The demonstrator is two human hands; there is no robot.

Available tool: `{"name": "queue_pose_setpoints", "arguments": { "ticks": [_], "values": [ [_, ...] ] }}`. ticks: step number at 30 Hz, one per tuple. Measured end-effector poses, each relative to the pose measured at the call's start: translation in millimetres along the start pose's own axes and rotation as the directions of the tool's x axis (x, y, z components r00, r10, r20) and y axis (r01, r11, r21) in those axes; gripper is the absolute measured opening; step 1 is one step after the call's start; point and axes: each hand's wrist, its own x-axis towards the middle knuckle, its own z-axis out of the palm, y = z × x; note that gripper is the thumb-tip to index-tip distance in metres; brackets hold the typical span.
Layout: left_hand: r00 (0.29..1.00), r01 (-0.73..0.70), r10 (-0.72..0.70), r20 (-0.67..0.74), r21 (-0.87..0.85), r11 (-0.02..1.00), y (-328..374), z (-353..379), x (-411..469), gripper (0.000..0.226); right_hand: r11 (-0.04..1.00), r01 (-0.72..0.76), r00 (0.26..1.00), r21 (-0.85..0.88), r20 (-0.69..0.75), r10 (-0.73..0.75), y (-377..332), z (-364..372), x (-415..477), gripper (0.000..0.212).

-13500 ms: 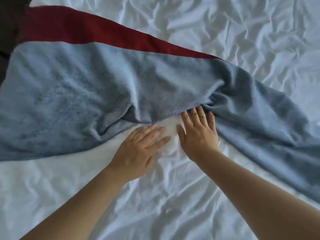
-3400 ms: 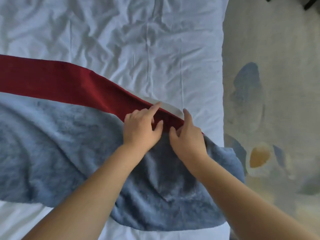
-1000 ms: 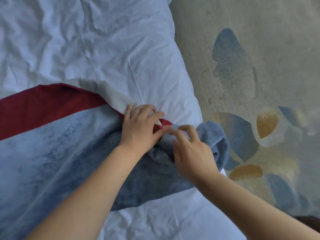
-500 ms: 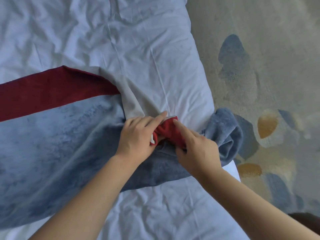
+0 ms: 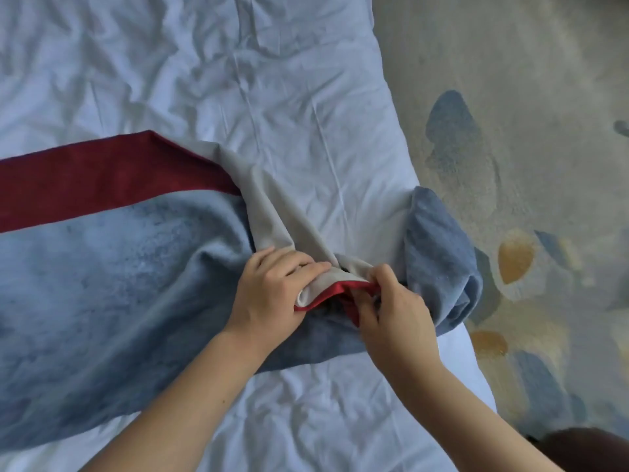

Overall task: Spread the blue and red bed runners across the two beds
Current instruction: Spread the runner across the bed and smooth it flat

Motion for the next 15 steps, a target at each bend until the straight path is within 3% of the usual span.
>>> {"name": "queue_pose_setpoints", "arguments": {
  "ticks": [3,5,7,10,12,15],
  "values": [
    [0.996,0.076,-0.078,-0.042,-0.057,0.995,7,-1,24,0.045,0.958,-0.131,0.984,0.256,-0.085,0.158,-8,-33,27,0.008],
    [0.988,0.122,-0.128,-0.085,-0.073,0.99,15,-2,53,0.046,0.786,-0.232,0.937,0.573,-0.085,0.338,-14,-64,54,0.009],
    [0.981,0.139,-0.146,-0.131,-0.061,0.988,24,-2,88,0.036,0.609,-0.189,0.9,0.77,-0.113,0.421,-17,-98,84,0.013],
    [0.957,0.216,-0.24,-0.163,-0.152,0.965,41,2,141,0.033,0.511,0.021,0.871,0.86,-0.267,0.413,-22,-147,122,0.021],
    [0.94,0.264,-0.297,-0.169,-0.195,0.945,51,10,171,0.041,0.5,0.158,0.863,0.852,-0.365,0.35,-20,-164,141,0.023],
    [0.945,0.27,-0.294,-0.142,-0.169,0.948,57,29,202,0.059,0.728,0.222,0.849,0.649,-0.496,0.184,-5,-156,167,0.023]
  ]
}}
